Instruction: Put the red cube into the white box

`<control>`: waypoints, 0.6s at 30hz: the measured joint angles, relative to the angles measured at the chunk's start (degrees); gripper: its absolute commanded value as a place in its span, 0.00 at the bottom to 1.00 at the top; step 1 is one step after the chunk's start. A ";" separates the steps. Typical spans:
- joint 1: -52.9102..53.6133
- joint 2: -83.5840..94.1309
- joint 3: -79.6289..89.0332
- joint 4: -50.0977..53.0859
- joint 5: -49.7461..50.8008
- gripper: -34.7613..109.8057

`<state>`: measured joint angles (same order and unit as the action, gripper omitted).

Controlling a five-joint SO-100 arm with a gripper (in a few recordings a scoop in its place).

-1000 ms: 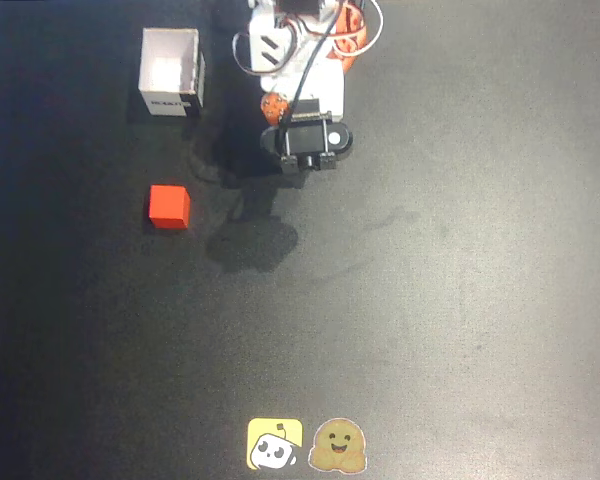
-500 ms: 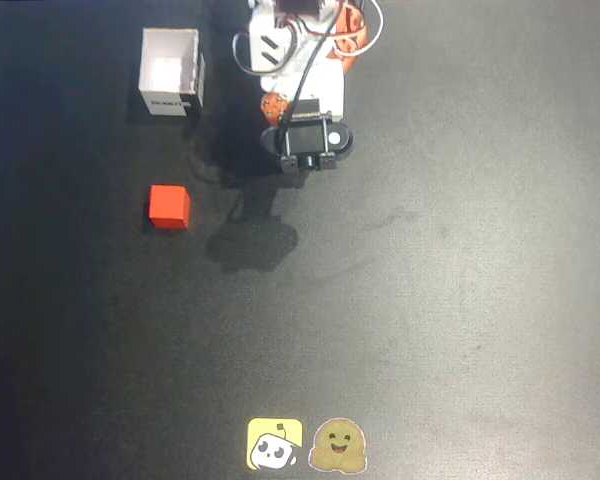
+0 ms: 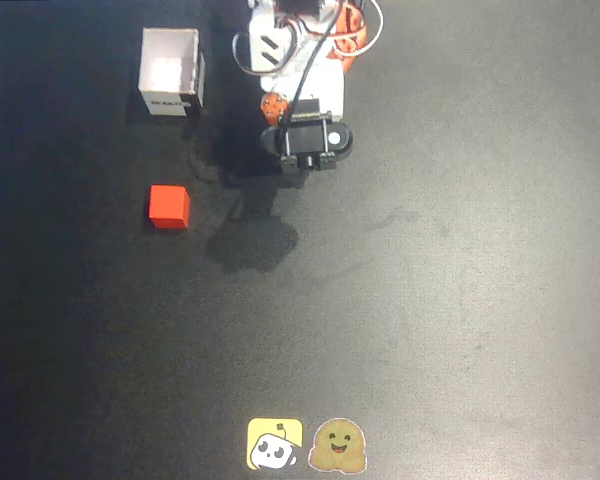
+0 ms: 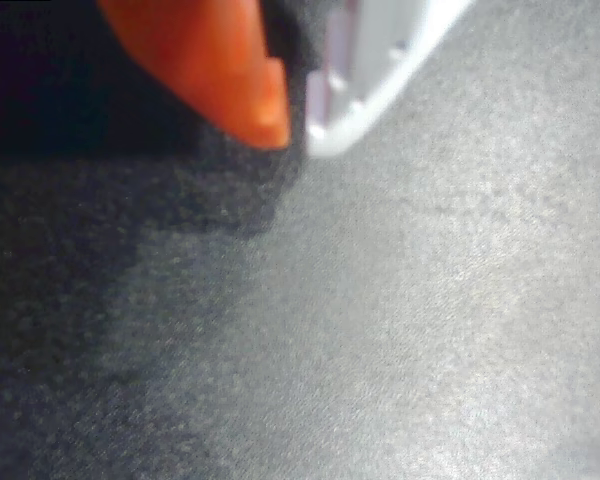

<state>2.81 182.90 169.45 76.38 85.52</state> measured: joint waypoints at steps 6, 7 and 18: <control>0.00 0.00 0.00 0.00 0.00 0.24; 0.00 0.00 0.00 0.00 0.00 0.24; 1.93 0.09 -2.11 -2.02 -0.35 0.24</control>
<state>4.75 182.99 167.34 74.36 85.17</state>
